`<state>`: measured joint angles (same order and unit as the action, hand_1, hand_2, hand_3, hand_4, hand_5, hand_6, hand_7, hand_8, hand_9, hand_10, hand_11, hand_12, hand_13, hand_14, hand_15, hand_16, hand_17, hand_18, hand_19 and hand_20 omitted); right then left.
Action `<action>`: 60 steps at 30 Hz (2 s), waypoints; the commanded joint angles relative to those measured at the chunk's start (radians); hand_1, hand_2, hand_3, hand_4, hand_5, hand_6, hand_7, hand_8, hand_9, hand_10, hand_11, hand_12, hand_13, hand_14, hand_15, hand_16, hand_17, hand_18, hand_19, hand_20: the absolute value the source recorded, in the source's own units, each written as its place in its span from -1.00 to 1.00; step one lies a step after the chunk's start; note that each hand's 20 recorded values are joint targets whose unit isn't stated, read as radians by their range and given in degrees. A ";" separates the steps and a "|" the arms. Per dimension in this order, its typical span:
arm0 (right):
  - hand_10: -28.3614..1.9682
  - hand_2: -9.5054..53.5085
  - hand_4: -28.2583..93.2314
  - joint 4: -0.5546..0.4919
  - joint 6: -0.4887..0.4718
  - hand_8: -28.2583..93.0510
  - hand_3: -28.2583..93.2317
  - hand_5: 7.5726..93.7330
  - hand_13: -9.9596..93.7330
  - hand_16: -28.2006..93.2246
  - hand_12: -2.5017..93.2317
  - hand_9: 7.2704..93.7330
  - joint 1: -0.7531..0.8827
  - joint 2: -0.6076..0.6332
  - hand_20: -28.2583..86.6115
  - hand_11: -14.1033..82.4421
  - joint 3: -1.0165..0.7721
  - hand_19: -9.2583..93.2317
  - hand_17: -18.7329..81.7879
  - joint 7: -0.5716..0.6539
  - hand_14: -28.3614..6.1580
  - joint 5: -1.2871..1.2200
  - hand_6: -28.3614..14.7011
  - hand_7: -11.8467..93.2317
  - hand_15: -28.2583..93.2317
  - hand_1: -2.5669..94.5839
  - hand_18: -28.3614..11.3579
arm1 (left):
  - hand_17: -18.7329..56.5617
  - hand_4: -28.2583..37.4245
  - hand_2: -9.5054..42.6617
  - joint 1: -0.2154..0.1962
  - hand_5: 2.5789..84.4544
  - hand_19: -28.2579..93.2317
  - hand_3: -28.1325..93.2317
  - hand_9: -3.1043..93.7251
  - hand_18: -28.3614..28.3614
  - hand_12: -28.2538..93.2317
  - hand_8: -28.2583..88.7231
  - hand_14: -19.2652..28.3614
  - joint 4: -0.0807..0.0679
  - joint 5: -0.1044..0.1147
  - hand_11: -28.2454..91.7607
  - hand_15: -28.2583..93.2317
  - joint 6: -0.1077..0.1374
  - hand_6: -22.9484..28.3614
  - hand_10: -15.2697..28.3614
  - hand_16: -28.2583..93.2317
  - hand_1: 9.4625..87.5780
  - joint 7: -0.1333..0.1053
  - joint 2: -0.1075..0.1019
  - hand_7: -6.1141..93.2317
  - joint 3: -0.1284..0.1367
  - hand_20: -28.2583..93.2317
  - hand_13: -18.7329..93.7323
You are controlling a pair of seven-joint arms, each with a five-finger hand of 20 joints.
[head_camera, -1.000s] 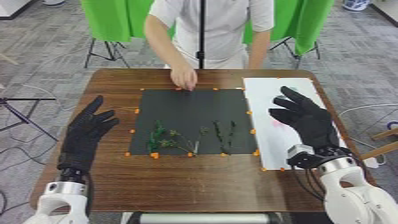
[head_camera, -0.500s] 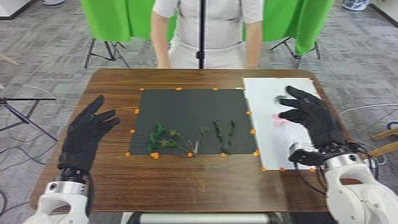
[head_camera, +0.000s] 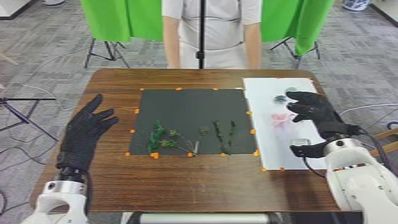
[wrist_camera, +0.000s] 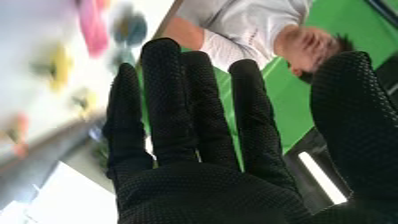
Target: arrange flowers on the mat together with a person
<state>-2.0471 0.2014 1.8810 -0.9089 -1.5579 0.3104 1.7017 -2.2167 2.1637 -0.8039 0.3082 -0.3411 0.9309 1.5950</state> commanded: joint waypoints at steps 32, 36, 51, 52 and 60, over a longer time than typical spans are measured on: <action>0.01 -1.00 -0.95 0.283 -0.138 -0.78 0.73 0.06 0.40 -0.26 -0.54 0.26 -0.367 0.156 -0.07 0.12 0.521 0.49 -0.22 0.263 -0.01 0.791 0.53 -0.32 0.60 -0.16 -0.74 | -0.70 -1.00 -0.52 0.011 -0.29 0.25 0.76 -0.25 0.81 -0.36 -0.65 0.84 0.008 -0.004 -0.10 0.34 0.017 0.05 0.52 -0.69 -0.67 -0.008 -0.002 -0.69 -0.002 -0.29 -0.26; 0.25 -1.00 -0.99 0.324 -0.070 -0.68 0.66 0.25 0.48 -0.22 -0.37 0.43 -0.393 0.164 -0.08 -0.04 0.573 0.51 -0.18 0.267 0.12 0.834 0.54 -0.30 0.56 -0.02 -0.67 | -0.70 -1.00 -0.52 0.016 -0.29 0.25 0.76 -0.25 0.81 -0.36 -0.65 0.84 0.008 -0.007 -0.10 0.35 0.013 0.05 0.52 -0.69 -0.67 -0.002 0.001 -0.69 0.001 -0.29 -0.26; 0.66 -1.00 -1.00 0.181 0.152 -0.56 0.56 0.68 0.66 -0.10 -0.12 0.86 -0.396 0.104 -0.07 -0.37 0.578 0.58 -0.12 0.143 0.45 0.838 0.52 -0.30 0.46 0.23 -0.31 | -0.70 -1.00 -0.52 0.012 -0.29 0.25 0.76 -0.25 0.81 -0.36 -0.65 0.84 0.012 -0.011 -0.10 0.35 0.013 0.05 0.52 -0.69 -0.66 0.006 0.000 -0.69 0.016 -0.29 -0.26; 0.65 -1.00 -1.00 0.171 0.162 -0.56 0.56 0.68 0.66 -0.10 -0.12 0.86 -0.424 0.086 -0.07 -0.37 0.609 0.58 -0.12 0.106 0.45 0.815 0.52 -0.30 0.46 0.23 -0.30 | -0.70 -1.00 -0.53 0.014 -0.29 0.25 0.77 -0.25 0.81 -0.36 -0.65 0.84 0.011 -0.009 -0.10 0.35 0.012 0.05 0.52 -0.69 -0.66 0.006 0.001 -0.69 0.017 -0.29 -0.26; 0.67 -1.00 -1.00 0.278 0.148 -0.55 0.56 0.68 0.64 -0.07 -0.10 0.85 -0.703 -0.158 -0.07 -0.37 0.954 0.56 -0.15 -0.090 0.50 0.761 0.53 -0.30 0.46 0.23 -0.24 | -0.70 -1.00 -0.52 0.067 -0.29 0.25 0.76 -0.25 0.80 -0.36 -0.65 0.84 -0.008 -0.010 -0.10 0.35 -0.004 0.05 0.52 -0.69 -0.66 0.012 0.001 -0.69 -0.007 -0.29 -0.26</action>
<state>-1.8363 0.3685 1.3999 -0.8054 -0.8340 0.3419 2.4158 -2.1942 2.1730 -0.8081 0.3194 -0.3468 0.9228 1.6065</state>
